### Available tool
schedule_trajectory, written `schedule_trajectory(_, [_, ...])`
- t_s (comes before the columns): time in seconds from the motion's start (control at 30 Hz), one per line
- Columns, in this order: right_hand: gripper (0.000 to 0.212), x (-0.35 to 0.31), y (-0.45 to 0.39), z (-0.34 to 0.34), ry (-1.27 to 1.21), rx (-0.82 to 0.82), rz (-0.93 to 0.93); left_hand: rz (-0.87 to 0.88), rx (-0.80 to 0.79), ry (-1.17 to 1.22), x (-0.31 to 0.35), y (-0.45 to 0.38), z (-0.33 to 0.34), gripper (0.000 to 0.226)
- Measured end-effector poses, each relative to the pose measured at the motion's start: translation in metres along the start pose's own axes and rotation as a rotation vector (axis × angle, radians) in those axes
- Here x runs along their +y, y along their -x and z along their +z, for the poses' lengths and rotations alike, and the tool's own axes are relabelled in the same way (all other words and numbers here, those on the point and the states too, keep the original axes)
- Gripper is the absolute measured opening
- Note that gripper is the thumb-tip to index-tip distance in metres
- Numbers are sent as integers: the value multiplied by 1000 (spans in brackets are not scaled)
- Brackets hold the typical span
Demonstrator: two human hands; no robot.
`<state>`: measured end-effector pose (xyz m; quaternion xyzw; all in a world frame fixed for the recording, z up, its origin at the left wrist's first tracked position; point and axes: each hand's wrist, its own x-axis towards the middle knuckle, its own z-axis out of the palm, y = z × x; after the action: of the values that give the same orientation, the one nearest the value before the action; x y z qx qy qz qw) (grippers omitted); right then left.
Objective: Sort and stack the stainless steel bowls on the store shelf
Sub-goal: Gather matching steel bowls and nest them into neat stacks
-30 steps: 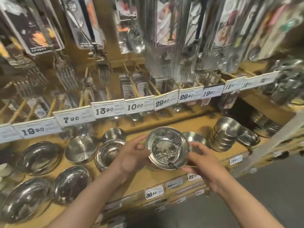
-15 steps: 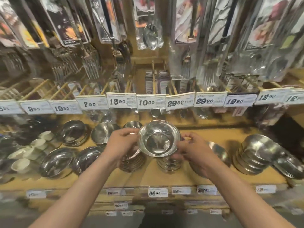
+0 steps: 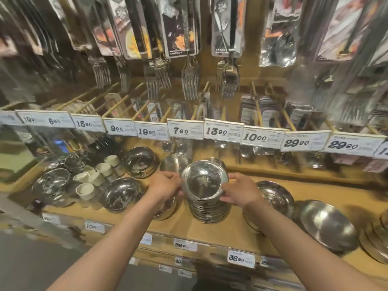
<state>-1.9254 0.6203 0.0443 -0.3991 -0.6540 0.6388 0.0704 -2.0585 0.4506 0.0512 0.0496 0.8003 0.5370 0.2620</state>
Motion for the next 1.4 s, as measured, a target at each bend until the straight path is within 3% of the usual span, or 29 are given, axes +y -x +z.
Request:
schedule_trajectory(0.27, [20,9,-11,14,483,208,-68,18,-60,-54,-13,-32,10,19])
schedule_trajectory(0.43, [23,12,-16,16,595,204,-75,52,-79,-221,-15,-40,14,23])
schedule_trajectory(0.87, [16,15,-13,19,636,163,-41,80,-85,-289,-27,-48,14,6])
schedule_trajectory(0.97, [38,13,-7,16,632,230,-50,114,-87,-240,-28,-45,4,8])
schedule_trajectory(1.07, [48,4,16,19,624,295,-215,65,-53,-111,-34,-40,-26,5])
schedule_trajectory(1.2, [24,-4,42,51,519,133,-323,-16,74,-75,-59,-41,-87,16])
schedule_trajectory(1.4, [27,21,30,133,356,-224,-31,-221,255,-19,-111,-46,-165,5])
